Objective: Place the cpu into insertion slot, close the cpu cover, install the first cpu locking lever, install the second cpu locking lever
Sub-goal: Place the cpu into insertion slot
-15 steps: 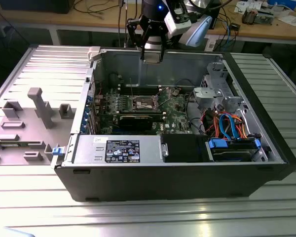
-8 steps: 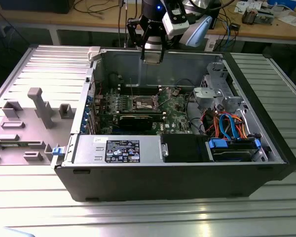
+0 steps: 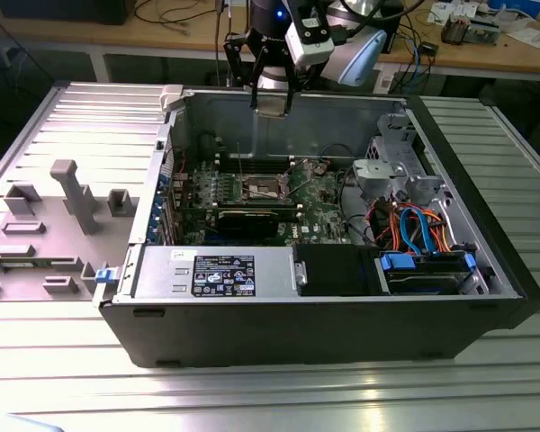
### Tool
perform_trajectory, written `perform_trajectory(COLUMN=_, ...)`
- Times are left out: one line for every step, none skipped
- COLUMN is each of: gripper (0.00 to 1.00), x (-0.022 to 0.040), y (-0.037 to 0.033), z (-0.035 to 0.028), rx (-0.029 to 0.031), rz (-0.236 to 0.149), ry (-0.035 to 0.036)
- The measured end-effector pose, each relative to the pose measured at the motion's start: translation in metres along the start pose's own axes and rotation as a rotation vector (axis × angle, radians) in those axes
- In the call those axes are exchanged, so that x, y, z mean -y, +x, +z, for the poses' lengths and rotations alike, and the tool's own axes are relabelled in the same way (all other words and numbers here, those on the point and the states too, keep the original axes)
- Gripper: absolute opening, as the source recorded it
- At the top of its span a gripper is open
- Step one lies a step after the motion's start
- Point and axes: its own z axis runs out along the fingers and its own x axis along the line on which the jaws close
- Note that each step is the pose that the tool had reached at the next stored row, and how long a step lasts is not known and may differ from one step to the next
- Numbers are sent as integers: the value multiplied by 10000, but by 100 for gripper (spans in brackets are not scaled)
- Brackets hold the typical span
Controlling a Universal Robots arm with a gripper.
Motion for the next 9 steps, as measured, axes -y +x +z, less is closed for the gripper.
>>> perform_trajectory(gripper=54, x=0, y=0, z=0, rx=0, rz=1, ry=0)
perform_trajectory(gripper=54, x=0, y=0, z=0, rx=1, rz=2, ry=0)
perform_trajectory(gripper=54, x=0, y=0, z=0, rx=0, rz=2, ry=0)
perform_trajectory(gripper=54, x=0, y=0, z=0, rx=0, rz=2, ry=0)
perform_trajectory(gripper=54, x=0, y=0, z=0, rx=1, rz=2, ry=0)
perform_trajectory(gripper=54, x=0, y=0, z=0, rx=1, rz=2, ry=1)
perform_trajectory(gripper=54, x=0, y=0, z=1, rx=1, rz=2, ry=1)
perform_trajectory(gripper=54, x=0, y=0, z=1, rx=2, rz=15, ry=1)
perform_trajectory(gripper=54, x=0, y=0, z=2, rx=4, rz=43, ry=1)
